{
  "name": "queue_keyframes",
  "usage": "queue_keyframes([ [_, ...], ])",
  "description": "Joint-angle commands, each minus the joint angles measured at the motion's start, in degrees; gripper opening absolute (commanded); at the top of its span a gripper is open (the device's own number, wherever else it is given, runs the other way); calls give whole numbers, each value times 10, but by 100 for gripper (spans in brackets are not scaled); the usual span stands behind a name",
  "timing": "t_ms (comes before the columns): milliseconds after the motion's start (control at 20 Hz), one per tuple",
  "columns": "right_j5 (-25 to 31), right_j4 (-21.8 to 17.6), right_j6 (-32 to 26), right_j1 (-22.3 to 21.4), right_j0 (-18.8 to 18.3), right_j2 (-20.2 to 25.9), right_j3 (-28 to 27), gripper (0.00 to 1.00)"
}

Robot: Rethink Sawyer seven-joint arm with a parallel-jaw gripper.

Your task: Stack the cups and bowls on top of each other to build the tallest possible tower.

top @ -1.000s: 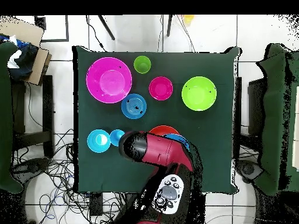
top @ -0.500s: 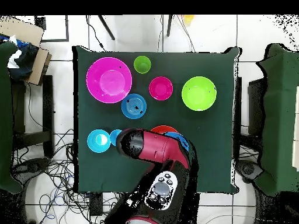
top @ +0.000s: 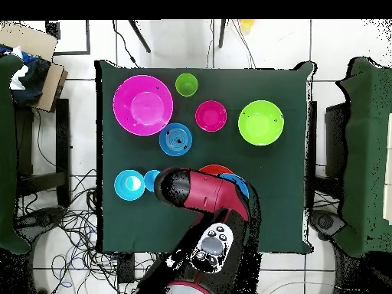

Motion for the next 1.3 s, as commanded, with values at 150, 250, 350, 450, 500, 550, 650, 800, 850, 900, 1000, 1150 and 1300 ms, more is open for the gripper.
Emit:
queue_keyframes([
  [150, 9, 19, 99, 10, 3, 30, -31, 0],
  [250, 6, 19, 99, 10, 3, 31, -30, 0],
  [350, 2, 19, 100, 11, 4, 31, -28, 0],
  [450, -1, 19, 101, 11, 4, 31, -28, 0],
  [500, -1, 19, 99, 11, 3, 32, -27, 0],
  [550, -1, 18, 98, 10, 3, 32, -27, 0],
  [650, 0, 17, 94, 10, -1, 33, -27, 0],
  [800, -3, 15, 89, 11, -6, 37, -27, 0],
  [850, -5, 15, 88, 11, -7, 37, -27, 0],
  [900, -6, 15, 87, 12, -8, 38, -27, 0],
  [1000, -7, 15, 89, 13, -7, 38, -27, 0],
  [1150, -13, 15, 88, 16, -10, 41, -28, 0],
  [1300, -16, 13, 85, 18, -12, 42, -28, 0],
])
